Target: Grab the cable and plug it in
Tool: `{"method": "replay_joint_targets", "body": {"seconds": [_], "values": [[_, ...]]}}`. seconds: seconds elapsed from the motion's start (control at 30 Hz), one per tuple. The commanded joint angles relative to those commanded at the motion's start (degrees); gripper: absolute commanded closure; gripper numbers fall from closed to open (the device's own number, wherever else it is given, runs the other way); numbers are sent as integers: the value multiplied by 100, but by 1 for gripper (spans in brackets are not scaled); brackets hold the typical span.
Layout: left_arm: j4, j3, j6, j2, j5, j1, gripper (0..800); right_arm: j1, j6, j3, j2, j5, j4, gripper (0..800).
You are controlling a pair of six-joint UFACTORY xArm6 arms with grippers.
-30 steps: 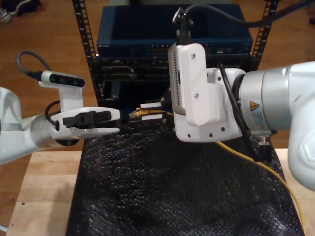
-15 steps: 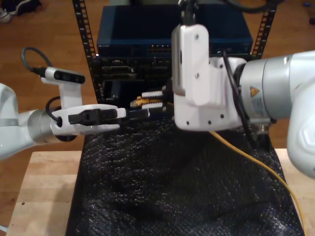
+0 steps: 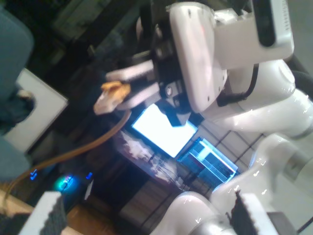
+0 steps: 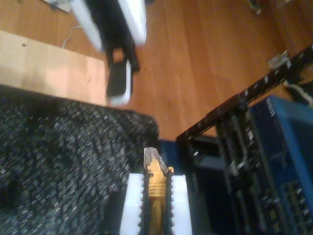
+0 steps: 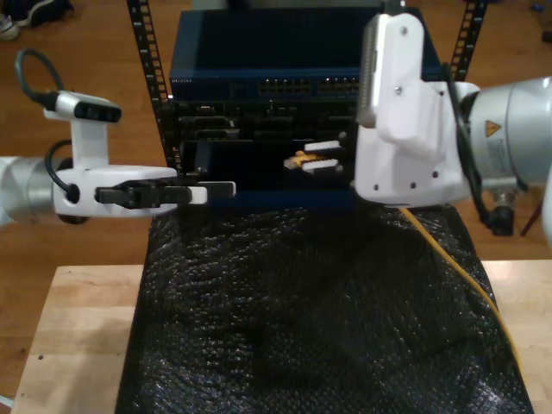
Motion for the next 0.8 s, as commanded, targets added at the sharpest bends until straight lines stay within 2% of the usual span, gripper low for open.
{"method": "replay_joint_targets", "body": {"seconds": [0.23,0.33,0.57,0.67,0.8], "values": [[879,-202,88,-88,-334,334,10,-738,281,-18,246,958,-97,800],[1213,-352,237,-88,-378,484,10,-888,396,-9,378,1081,-264,800],[2127,-695,791,-105,-844,941,9,-923,624,44,686,1090,-738,800],[2690,-747,1125,-264,-1020,1002,8,-985,642,44,809,1090,-774,800],[3481,-747,1565,-615,-1204,1020,8,-1073,642,44,905,1090,-774,800]]}}
